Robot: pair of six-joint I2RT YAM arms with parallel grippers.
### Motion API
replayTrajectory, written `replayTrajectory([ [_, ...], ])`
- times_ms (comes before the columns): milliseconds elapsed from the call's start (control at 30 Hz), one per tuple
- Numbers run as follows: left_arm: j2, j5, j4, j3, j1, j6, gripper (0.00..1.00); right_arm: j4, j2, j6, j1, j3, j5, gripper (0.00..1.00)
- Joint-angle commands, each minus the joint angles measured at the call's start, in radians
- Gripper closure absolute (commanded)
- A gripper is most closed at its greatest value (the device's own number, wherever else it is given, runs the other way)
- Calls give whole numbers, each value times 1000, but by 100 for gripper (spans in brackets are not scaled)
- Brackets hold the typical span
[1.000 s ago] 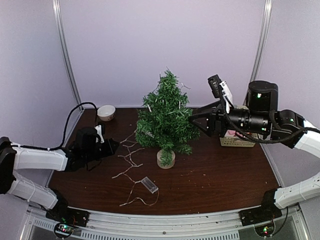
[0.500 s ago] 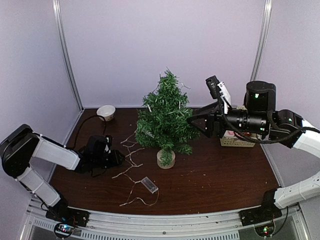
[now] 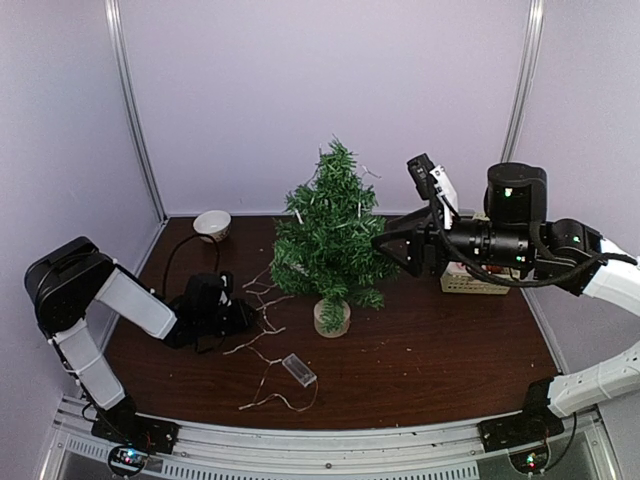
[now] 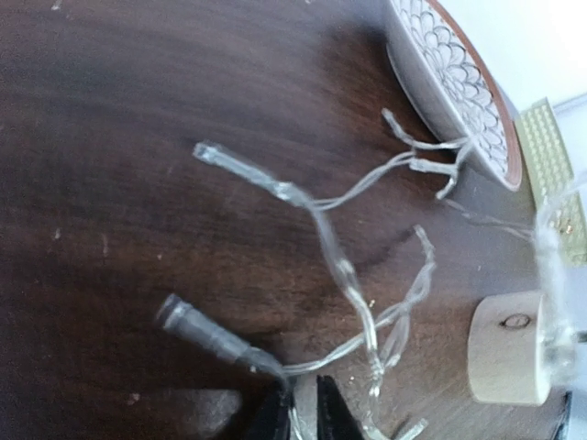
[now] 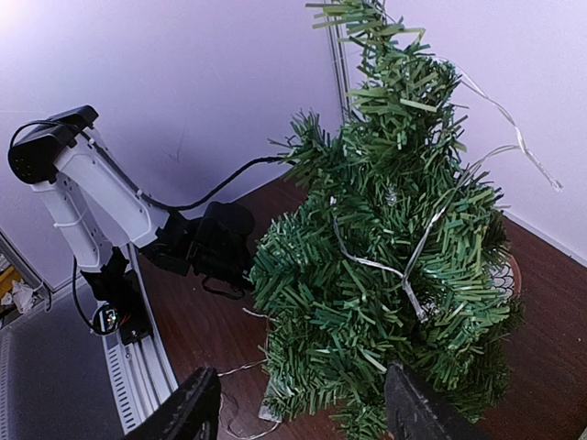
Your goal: Decorate the small christmas tree
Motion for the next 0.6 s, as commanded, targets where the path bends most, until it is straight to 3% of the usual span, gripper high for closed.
replayTrajectory([
  [0, -12, -18, 71, -26, -5, -18, 100, 5, 2, -16, -2, 28, 6, 35],
  [133, -179, -85, -19, -64, -13, 16, 100, 10, 8, -11, -2, 27, -7, 36],
  [333, -588, -249, -401, -53, -109, 155, 100, 19, 43, -10, 17, 57, -38, 39],
  [567, -1015, -469, -809, 5, -157, 121, 100, 8, 103, -28, 85, 129, -43, 43],
])
